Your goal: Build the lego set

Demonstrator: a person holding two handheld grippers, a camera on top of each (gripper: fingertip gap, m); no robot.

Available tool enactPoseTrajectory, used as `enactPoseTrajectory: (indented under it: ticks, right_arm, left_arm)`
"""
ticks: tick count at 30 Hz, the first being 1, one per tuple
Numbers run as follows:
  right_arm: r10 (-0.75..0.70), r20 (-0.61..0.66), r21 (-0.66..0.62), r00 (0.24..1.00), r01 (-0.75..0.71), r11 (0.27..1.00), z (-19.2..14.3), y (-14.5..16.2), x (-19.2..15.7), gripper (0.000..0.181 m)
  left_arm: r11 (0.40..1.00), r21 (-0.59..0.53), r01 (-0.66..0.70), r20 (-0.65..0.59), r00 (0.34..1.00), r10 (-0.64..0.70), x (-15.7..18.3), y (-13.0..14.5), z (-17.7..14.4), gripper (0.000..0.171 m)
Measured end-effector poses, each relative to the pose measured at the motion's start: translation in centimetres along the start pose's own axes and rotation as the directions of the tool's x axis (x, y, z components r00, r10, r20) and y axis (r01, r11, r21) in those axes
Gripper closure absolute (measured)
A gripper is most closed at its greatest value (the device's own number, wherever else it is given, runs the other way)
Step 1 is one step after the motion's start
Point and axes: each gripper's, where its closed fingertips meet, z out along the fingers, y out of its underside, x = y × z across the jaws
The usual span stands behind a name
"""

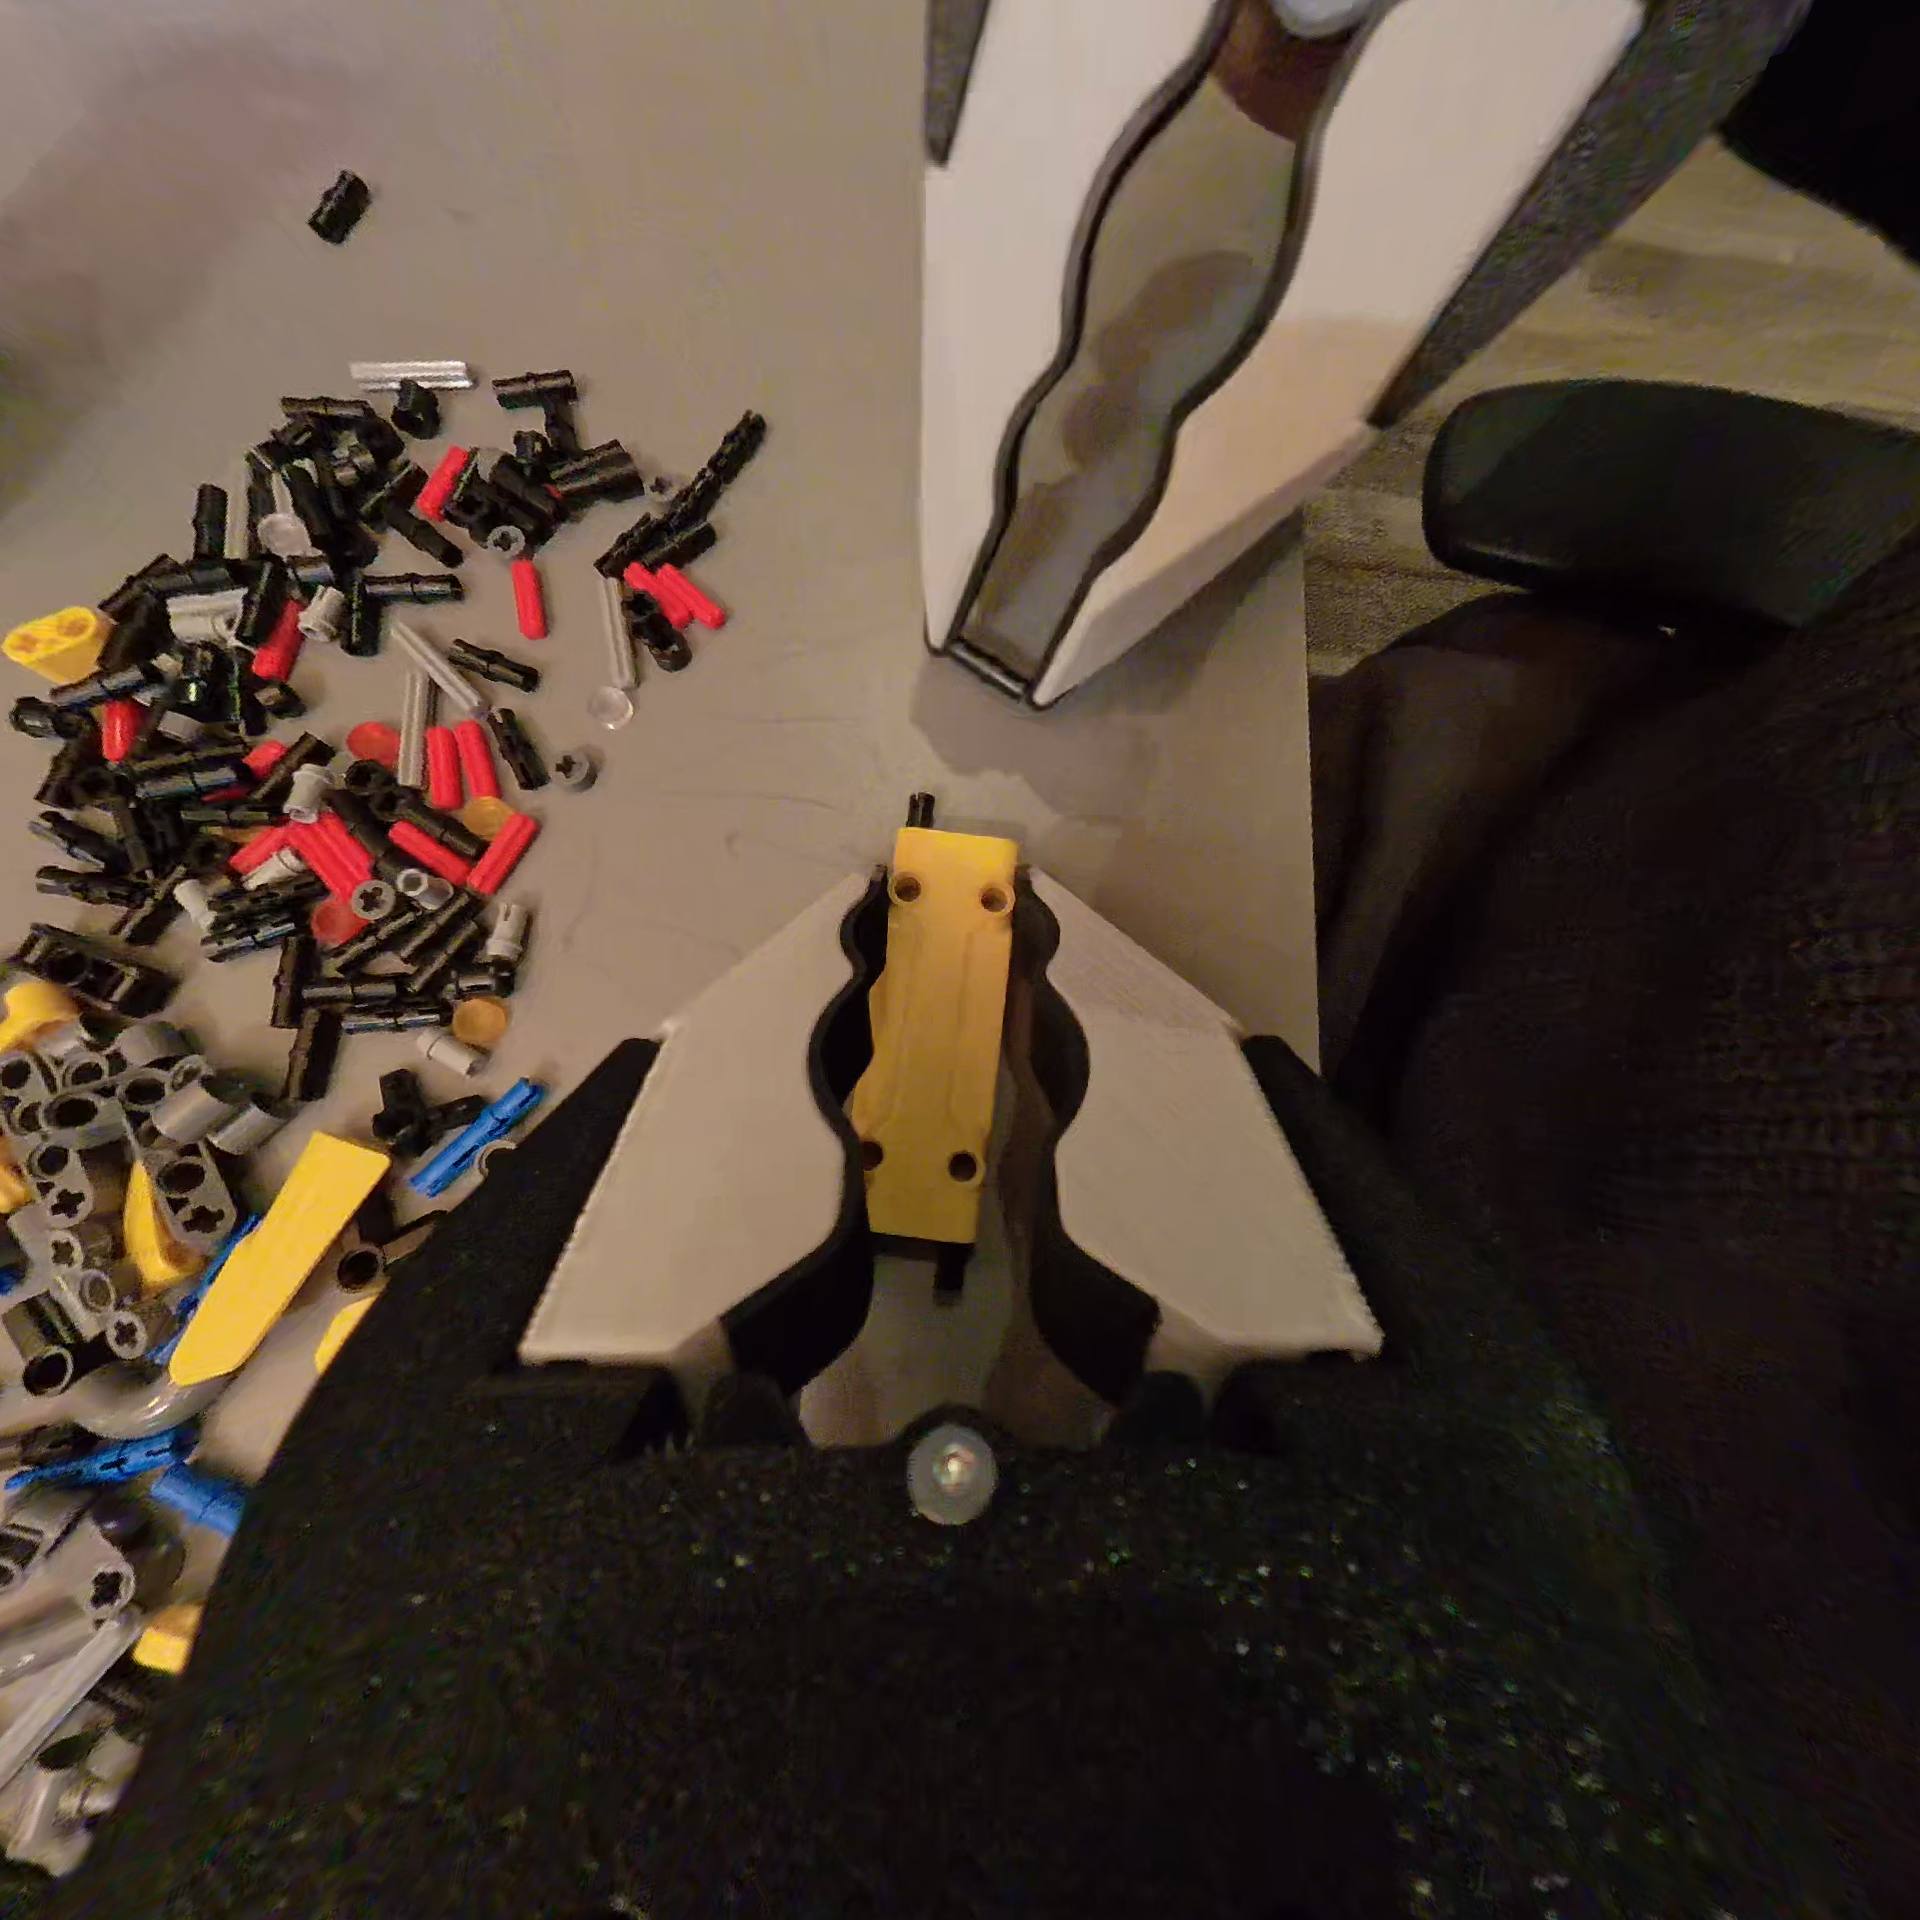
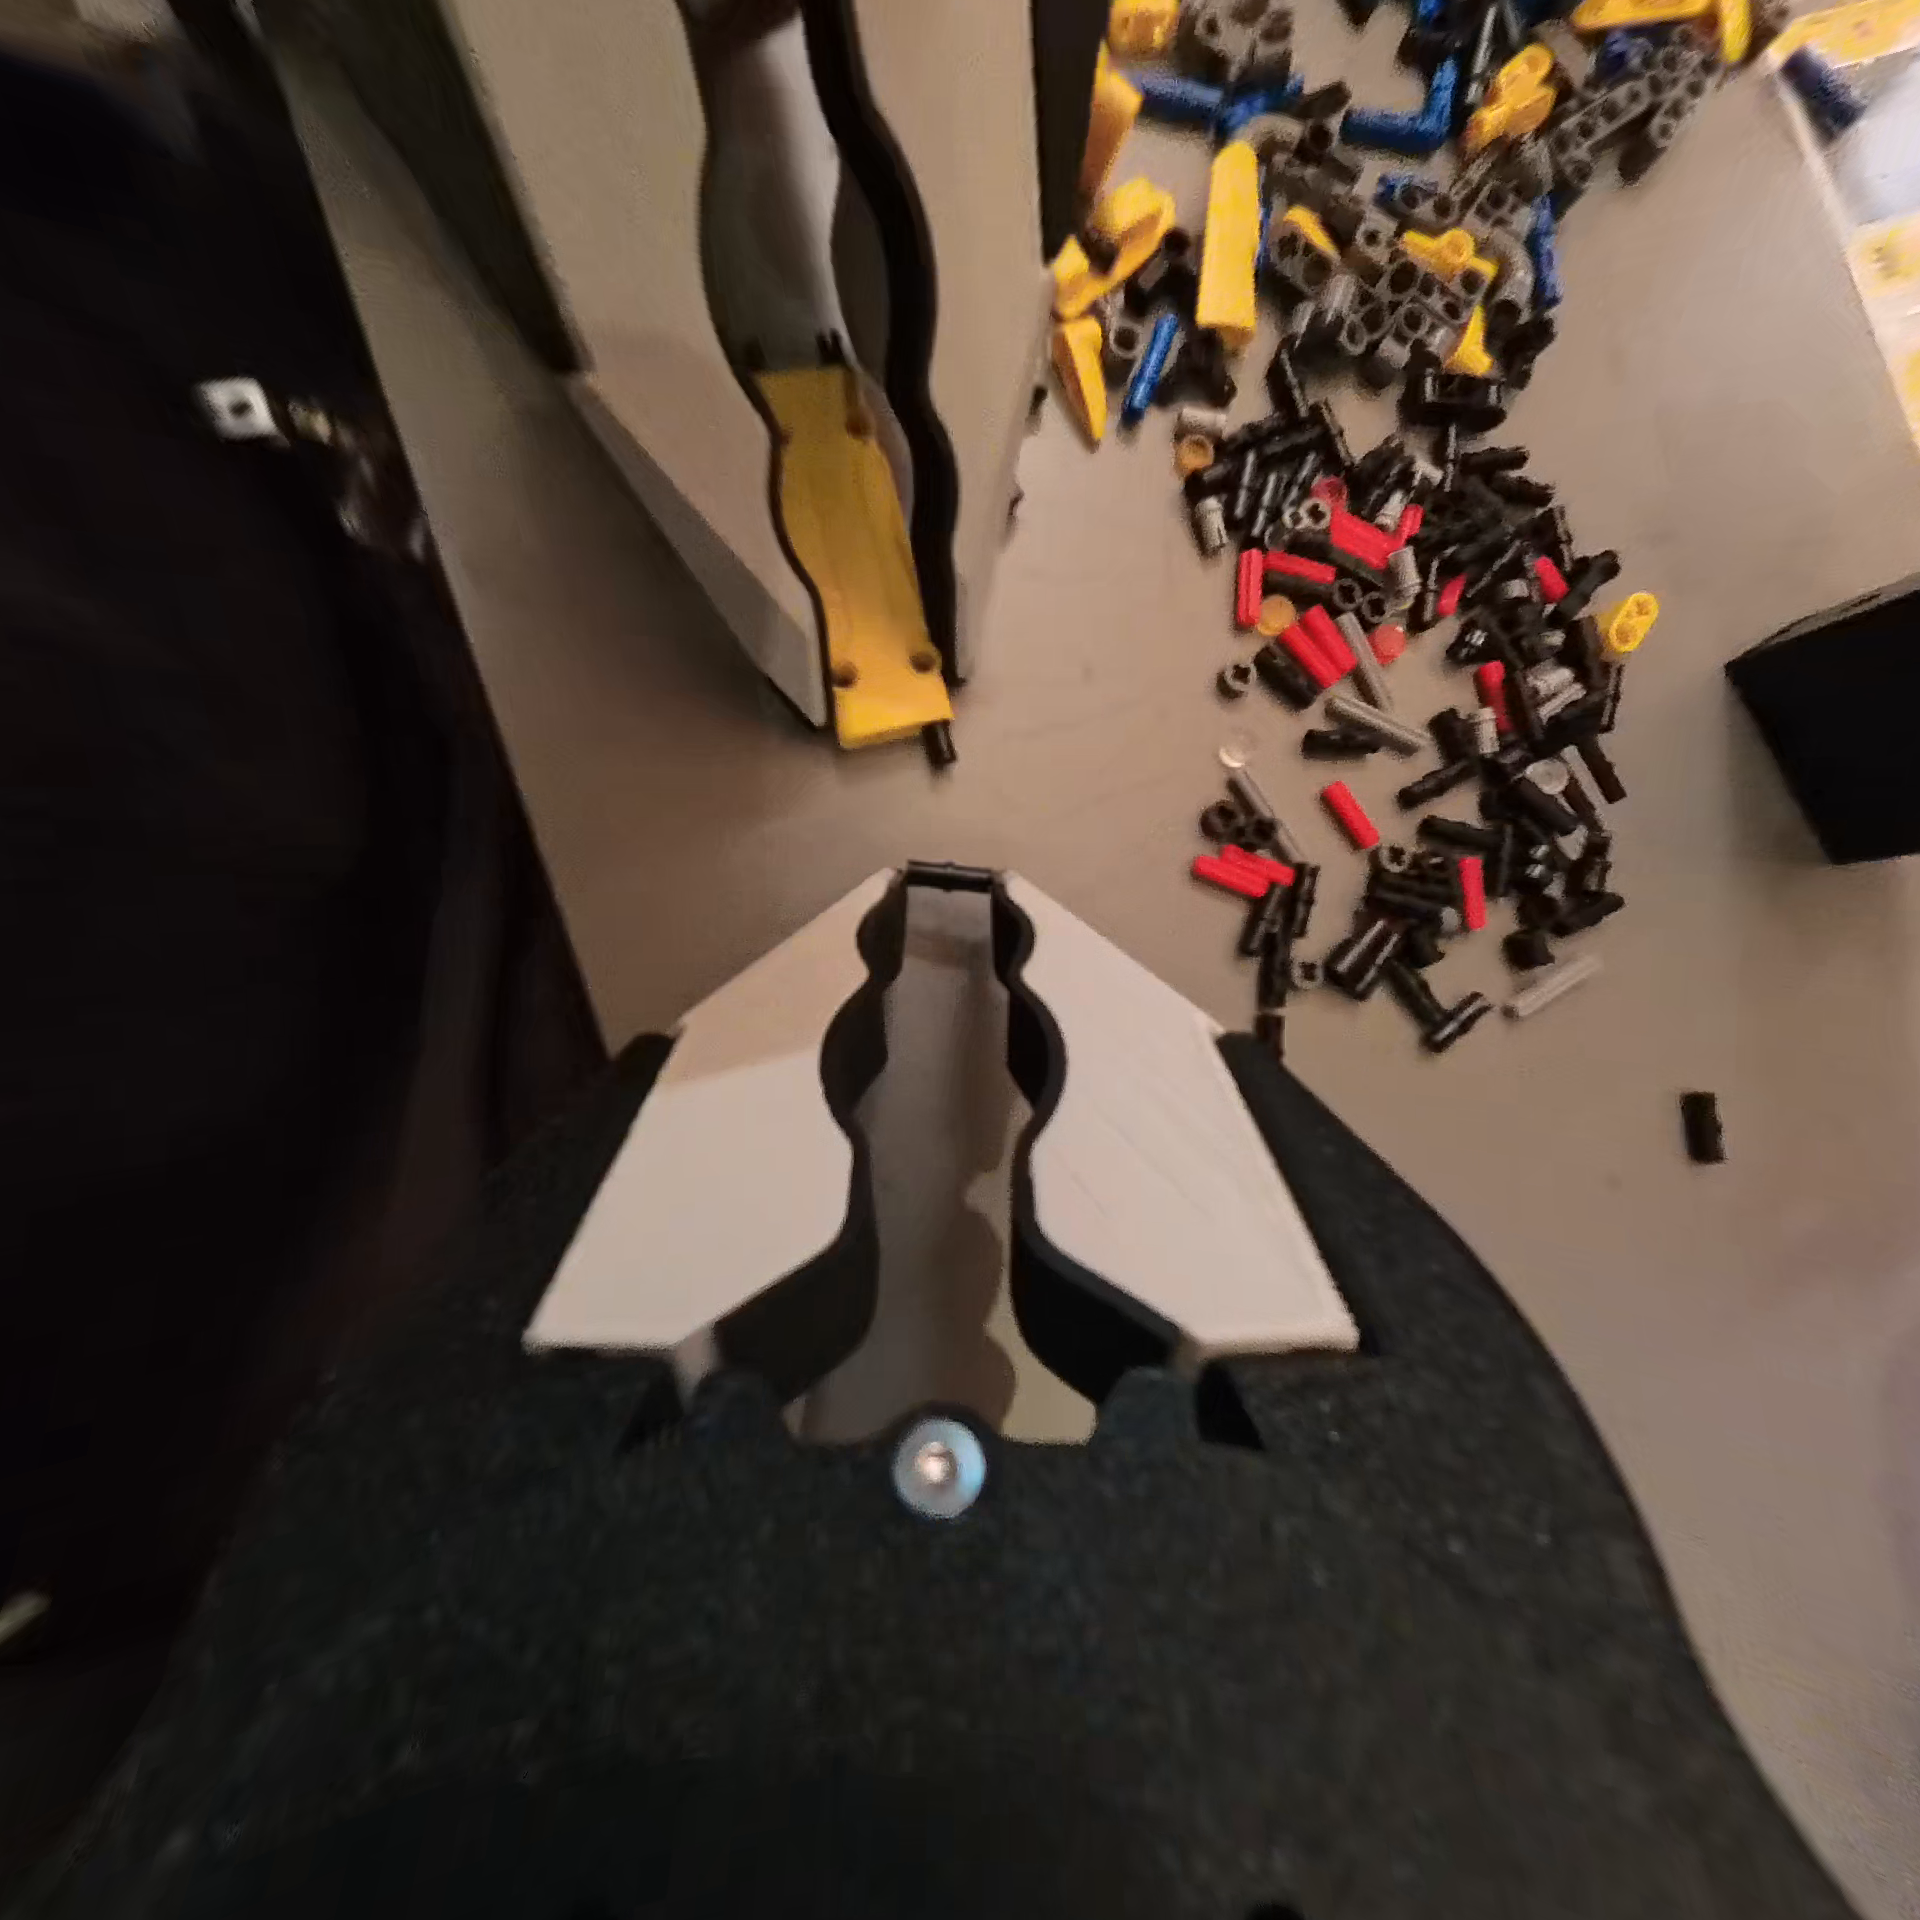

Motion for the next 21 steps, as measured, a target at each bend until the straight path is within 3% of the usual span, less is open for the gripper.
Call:
enactPoseTrajectory:
  ticks: [6, 9, 17, 21]
  right_arm:
    - [0.134, -0.010, 0.000, 0.991, -0.134, 0.991, 0.3, 0.7, -0.4, 0.163]
    - [0.181, -0.043, -0.005, 0.982, -0.182, 0.983, 0.4, 0.8, -0.4, 0.149]
    - [0.264, -0.012, 0.028, 0.964, -0.264, 0.964, 0.3, 0.6, -1.1, 0.147]
    - [0.364, -0.119, 0.079, 0.924, -0.357, 0.931, 0.2, 0.5, 0.4, 0.148]
  left_arm:
    - [1.000, -0.005, -0.031, 0.033, 0.999, 0.031, 0.0, 0.0, 0.1, 0.147]
    - [0.999, -0.006, -0.043, 0.046, 0.998, 0.043, 0.0, 0.1, 0.1, 0.147]
    - [0.999, -0.005, -0.044, 0.050, 0.998, 0.044, -0.1, 0.1, 0.1, 0.148]
    - [0.999, -0.005, -0.049, 0.064, 0.997, 0.049, -0.1, 0.1, 0.0, 0.148]
